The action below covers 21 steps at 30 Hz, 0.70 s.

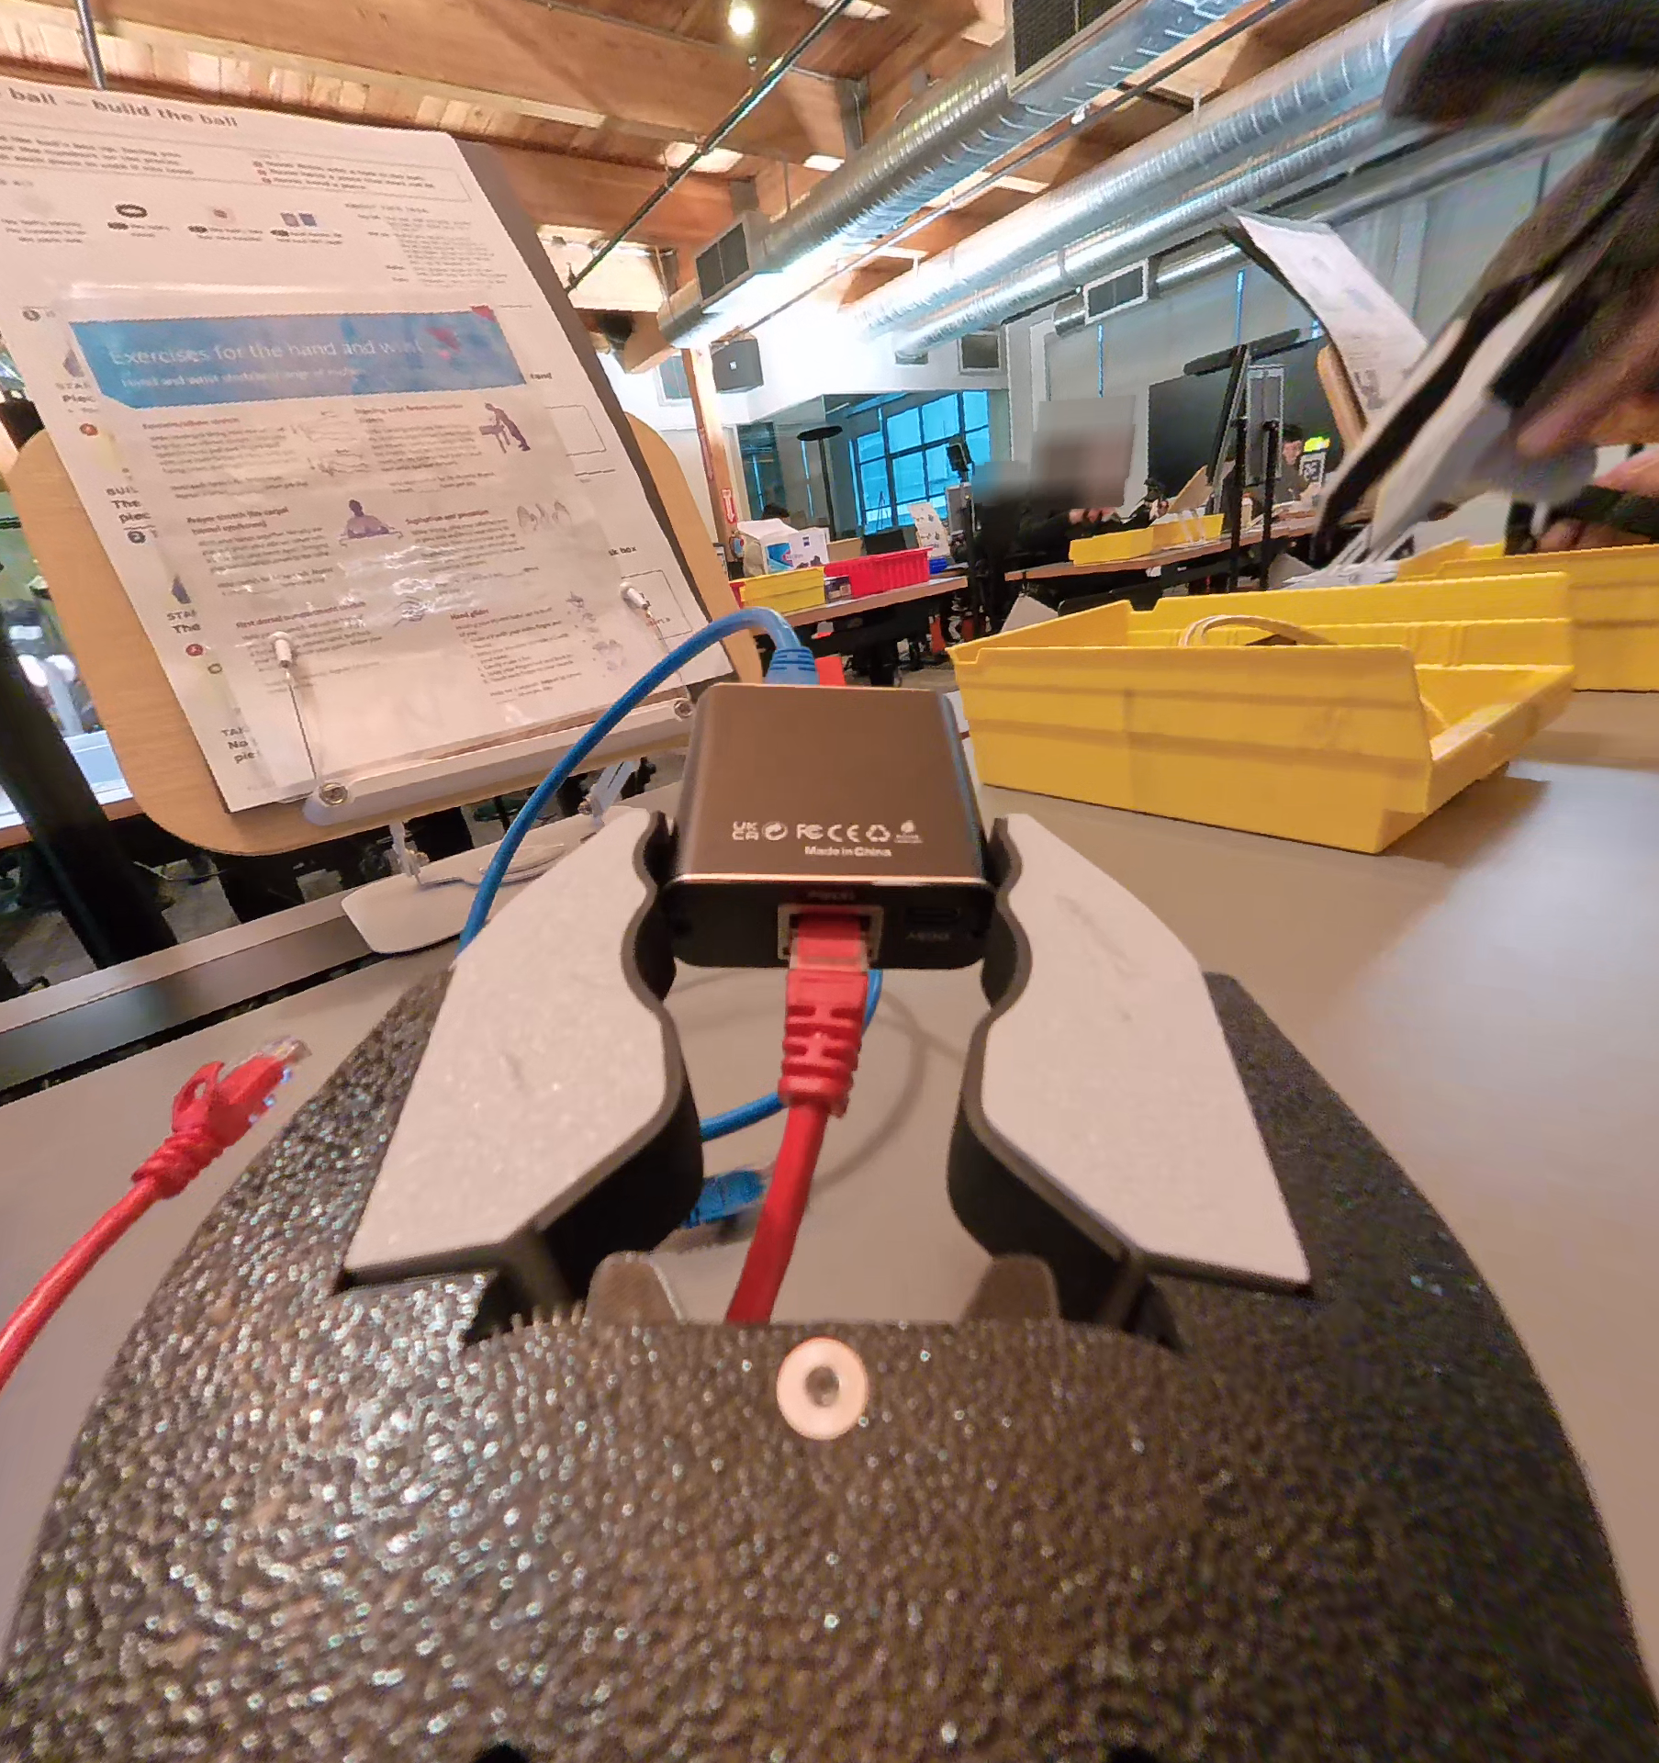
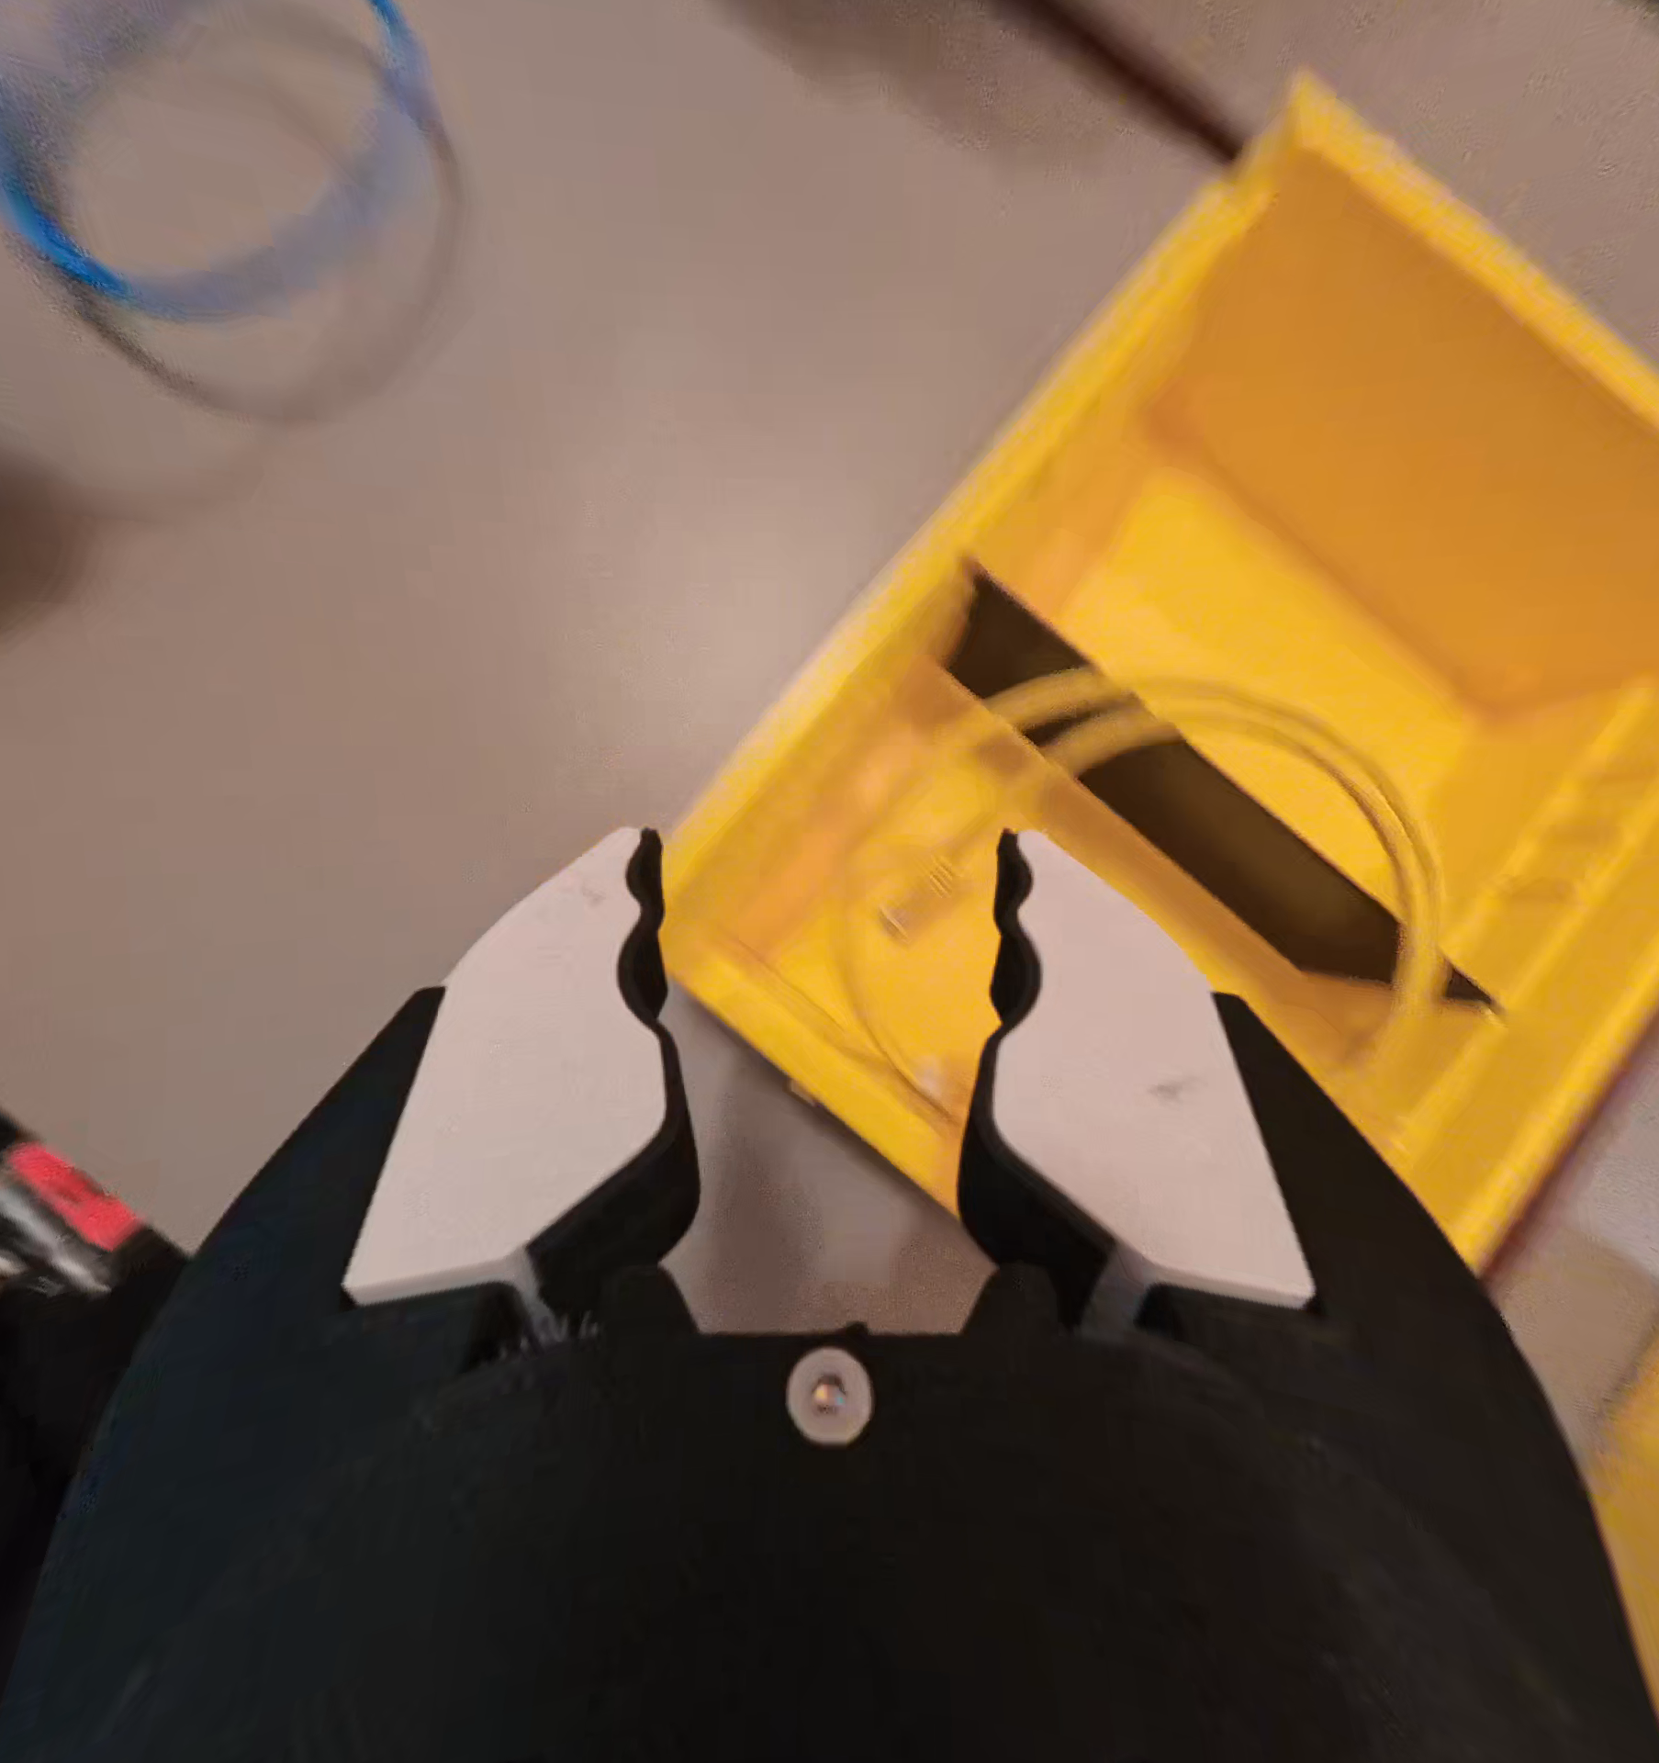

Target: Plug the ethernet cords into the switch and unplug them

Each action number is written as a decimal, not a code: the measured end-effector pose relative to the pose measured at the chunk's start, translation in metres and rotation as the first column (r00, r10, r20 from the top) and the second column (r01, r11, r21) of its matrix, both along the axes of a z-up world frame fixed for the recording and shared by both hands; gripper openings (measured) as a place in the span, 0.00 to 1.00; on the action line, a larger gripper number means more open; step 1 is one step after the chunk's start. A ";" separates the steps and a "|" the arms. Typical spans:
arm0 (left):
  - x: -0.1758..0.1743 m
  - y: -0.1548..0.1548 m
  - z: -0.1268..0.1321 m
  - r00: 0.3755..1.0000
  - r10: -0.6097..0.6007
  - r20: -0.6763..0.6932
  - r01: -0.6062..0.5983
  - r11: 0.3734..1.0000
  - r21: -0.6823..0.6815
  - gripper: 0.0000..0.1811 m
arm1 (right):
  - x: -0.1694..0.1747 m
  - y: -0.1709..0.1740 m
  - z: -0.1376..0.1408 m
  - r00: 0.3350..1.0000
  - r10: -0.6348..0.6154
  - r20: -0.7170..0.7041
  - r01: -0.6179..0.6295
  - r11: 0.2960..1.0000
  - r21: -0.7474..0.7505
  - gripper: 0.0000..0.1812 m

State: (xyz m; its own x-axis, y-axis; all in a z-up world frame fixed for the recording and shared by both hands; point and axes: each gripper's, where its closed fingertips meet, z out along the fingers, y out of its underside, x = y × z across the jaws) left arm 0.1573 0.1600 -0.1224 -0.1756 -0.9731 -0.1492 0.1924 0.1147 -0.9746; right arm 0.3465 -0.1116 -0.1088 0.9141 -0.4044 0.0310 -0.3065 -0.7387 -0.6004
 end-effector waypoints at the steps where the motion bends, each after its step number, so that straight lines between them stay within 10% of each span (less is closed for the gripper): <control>1: 0.000 -0.003 0.000 1.000 -0.018 0.001 0.018 1.000 0.001 0.34 | -0.021 0.020 0.018 0.999 0.050 0.007 -0.051 0.990 0.129 0.37; 5: -0.003 -0.022 0.001 0.992 -0.129 0.007 0.128 0.992 0.012 0.35 | -0.117 0.103 0.041 0.963 0.269 -0.024 -0.223 0.840 0.494 0.34; 9: -0.008 -0.042 -0.002 0.969 -0.246 0.000 0.246 0.969 0.034 0.35 | -0.177 0.175 0.011 0.901 0.368 -0.230 -0.099 0.689 0.718 0.36; 21: -0.012 -0.063 -0.008 0.954 -0.301 -0.013 0.299 0.939 0.172 0.35 | -0.184 0.203 -0.013 0.738 0.434 -0.517 0.326 0.442 0.836 0.23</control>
State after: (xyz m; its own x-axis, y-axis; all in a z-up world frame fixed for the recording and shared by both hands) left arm 0.1451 0.0975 -0.1307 -0.4521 -0.8358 -0.3117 0.2558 0.2133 -0.9429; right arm 0.1621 0.0915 -0.1223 0.5616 0.1933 -0.8045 -0.8213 0.0124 -0.5703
